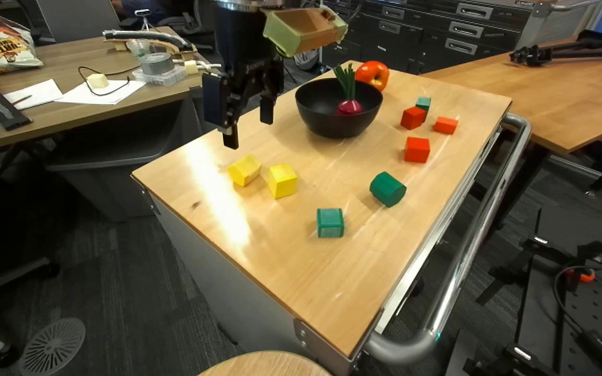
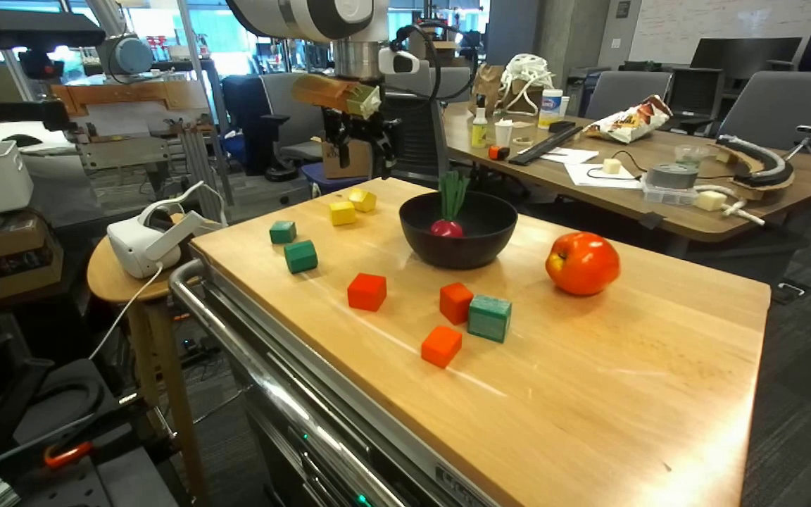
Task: Put the red object and blocks into the bowl and then move the apple to the left side of the bowl
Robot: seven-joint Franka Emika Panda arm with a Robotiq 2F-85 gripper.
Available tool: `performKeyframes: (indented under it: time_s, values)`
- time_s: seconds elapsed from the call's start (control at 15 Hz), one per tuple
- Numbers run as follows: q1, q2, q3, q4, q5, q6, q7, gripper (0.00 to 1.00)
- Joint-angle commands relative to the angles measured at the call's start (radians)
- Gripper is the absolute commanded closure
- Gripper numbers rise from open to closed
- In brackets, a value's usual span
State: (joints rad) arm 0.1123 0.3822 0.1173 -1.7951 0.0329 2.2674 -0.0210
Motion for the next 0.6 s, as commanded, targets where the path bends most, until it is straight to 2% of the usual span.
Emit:
performKeyframes:
  time_s: [0.0, 0.27, 0.33, 0.4, 0.53]
  values:
    - [0.035, 0.054, -0.01, 0.053, -0.034, -0.01, 0.063, 0.0]
    - [0.059, 0.098, -0.013, 0.08, -0.05, -0.017, 0.092, 0.0]
    - [0.067, 0.106, -0.019, 0.084, -0.065, -0.012, 0.105, 0.08]
    - [0.074, 0.114, -0.024, 0.09, -0.08, -0.014, 0.114, 0.26]
    - [0.08, 0.127, -0.028, 0.102, -0.098, -0.02, 0.129, 0.42]
